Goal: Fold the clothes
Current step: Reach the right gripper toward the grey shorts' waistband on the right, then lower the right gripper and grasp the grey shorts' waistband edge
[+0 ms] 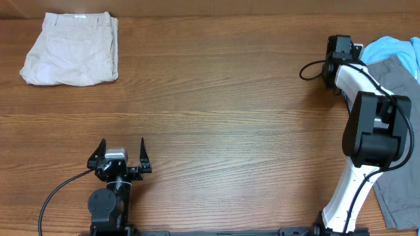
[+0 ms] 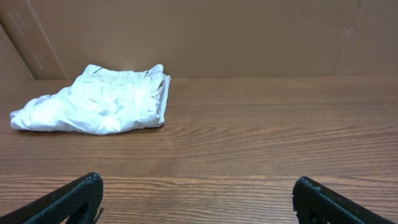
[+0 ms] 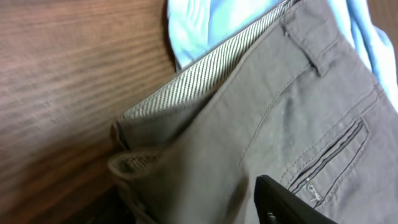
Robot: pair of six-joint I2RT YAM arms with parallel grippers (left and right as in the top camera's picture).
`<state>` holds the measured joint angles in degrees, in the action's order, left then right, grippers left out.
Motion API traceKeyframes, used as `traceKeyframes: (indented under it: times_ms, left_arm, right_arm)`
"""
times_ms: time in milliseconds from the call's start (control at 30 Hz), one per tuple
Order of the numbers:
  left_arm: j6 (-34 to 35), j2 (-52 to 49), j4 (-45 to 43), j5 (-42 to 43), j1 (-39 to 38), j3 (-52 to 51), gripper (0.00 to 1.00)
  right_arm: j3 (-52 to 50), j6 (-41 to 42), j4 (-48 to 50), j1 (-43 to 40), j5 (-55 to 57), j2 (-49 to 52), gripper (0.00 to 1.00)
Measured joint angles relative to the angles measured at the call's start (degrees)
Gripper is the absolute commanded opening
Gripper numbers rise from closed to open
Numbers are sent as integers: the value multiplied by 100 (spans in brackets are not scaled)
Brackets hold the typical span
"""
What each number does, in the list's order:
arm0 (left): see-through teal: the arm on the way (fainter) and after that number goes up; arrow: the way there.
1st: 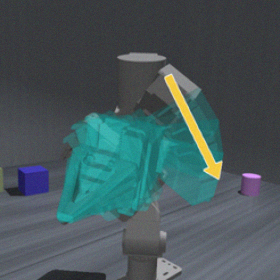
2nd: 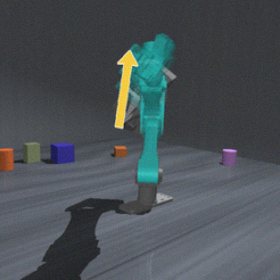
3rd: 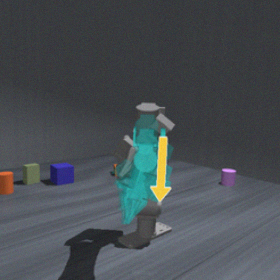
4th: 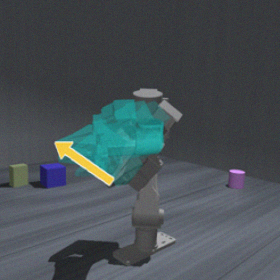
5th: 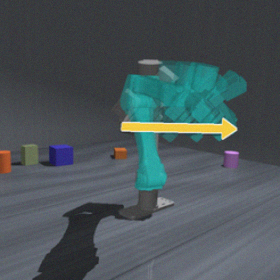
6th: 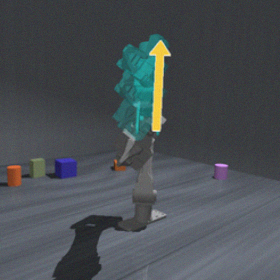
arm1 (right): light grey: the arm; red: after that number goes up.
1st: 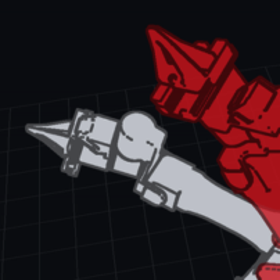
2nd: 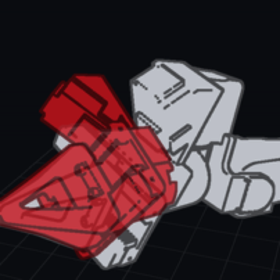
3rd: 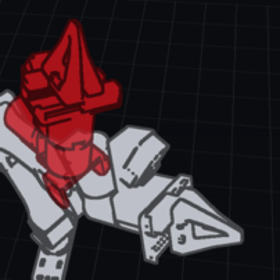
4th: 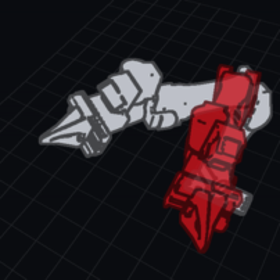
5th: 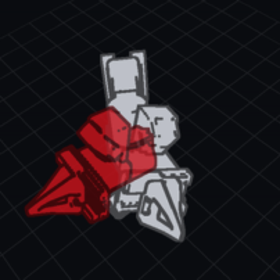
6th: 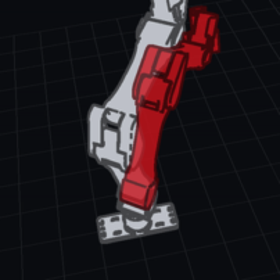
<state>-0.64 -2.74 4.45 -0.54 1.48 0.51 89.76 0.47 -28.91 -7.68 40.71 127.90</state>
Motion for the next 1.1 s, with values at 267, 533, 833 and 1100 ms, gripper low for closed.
traceKeyframes:
  times_ms: [267, 533, 833, 1100]
  left_arm:
    - [0, 2, 0, 2, 0, 0, 100]
    - [0, 0, 2, 2, 0, 0, 100]
    - [0, 0, 0, 0, 0, 0, 100]
    - [0, 0, 0, 0, 0, 0, 100]
  right_arm:
    - [48, 109, -76, 17, 2, 0, 33]
    - [52, 302, -120, 17, -57, 0, 70]
    - [52, 345, 20, 17, -820, 0, 70]
    - [52, 358, 146, -46, -1034, 0, 67]
